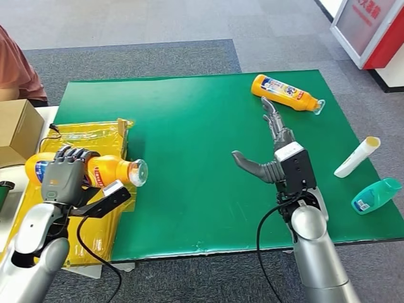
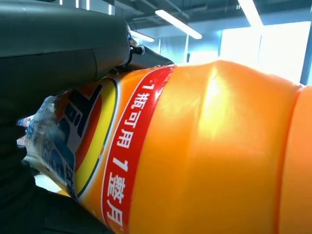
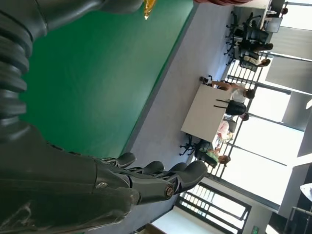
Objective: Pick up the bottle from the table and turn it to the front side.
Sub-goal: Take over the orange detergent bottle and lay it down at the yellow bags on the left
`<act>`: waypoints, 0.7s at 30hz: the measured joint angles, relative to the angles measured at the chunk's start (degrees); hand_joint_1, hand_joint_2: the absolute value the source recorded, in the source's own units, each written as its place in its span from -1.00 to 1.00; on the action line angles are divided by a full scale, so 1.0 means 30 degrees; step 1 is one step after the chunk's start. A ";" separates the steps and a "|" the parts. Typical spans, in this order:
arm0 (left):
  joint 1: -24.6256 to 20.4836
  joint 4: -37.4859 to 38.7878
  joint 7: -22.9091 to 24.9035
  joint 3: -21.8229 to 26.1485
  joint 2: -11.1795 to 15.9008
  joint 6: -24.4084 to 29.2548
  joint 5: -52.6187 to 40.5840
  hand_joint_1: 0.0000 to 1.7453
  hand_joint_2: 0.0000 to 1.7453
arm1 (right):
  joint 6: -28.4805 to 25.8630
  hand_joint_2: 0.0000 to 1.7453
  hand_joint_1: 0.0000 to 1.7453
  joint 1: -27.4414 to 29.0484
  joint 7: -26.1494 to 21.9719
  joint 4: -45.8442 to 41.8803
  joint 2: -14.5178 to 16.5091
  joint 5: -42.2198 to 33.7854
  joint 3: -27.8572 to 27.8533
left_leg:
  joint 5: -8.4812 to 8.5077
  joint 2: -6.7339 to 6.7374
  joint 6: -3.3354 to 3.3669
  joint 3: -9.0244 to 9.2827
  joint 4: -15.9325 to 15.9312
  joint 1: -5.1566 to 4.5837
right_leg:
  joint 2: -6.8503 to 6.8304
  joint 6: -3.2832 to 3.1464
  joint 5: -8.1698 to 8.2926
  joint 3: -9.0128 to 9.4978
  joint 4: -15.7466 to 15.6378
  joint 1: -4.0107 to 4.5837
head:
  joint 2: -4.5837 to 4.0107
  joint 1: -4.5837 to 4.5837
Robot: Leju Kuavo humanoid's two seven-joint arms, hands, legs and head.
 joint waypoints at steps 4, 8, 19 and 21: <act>-0.0989 0.1985 0.0610 -0.0016 0.0456 -0.1460 -0.0422 1.00 1.00 | 0.0173 1.00 -1.00 -0.0120 0.0093 -0.0038 0.0138 0.0051 -0.0029 | 0.0006 0.0001 -0.0005 0.0000 0.0000 0.0001 | 0.0001 -0.0003 0.0004 0.0001 0.0001 0.0001 | 0.0000 0.0002; -0.2127 0.4069 0.1076 -0.0069 0.0802 -0.3026 -0.0083 1.00 1.00 | 0.0394 1.00 -1.00 -0.0576 0.0590 -0.0038 0.0317 0.0033 -0.0014 | 0.0021 0.0000 -0.0004 -0.0001 0.0000 0.0001 | 0.0001 -0.0004 0.0007 0.0002 0.0004 0.0001 | 0.0000 0.0000; -0.2892 0.7441 0.0819 -0.0162 0.1013 -0.3418 0.0756 1.00 1.00 | 0.0410 1.00 -1.00 -0.1264 0.0769 -0.0036 0.0579 -0.0006 0.0049 | 0.0016 0.0000 -0.0003 -0.0006 0.0000 -0.0001 | 0.0000 -0.0002 0.0005 -0.0002 0.0004 0.0000 | 0.0000 0.0000; -0.2900 0.7733 0.0759 -0.0200 0.0985 -0.3458 0.0902 1.00 1.00 | 0.0412 1.00 -1.00 -0.1337 0.0772 -0.0031 0.0621 -0.0006 0.0060 | 0.0016 0.0000 -0.0003 -0.0006 0.0000 0.0000 | 0.0000 -0.0003 0.0006 -0.0001 0.0004 0.0000 | 0.0000 0.0000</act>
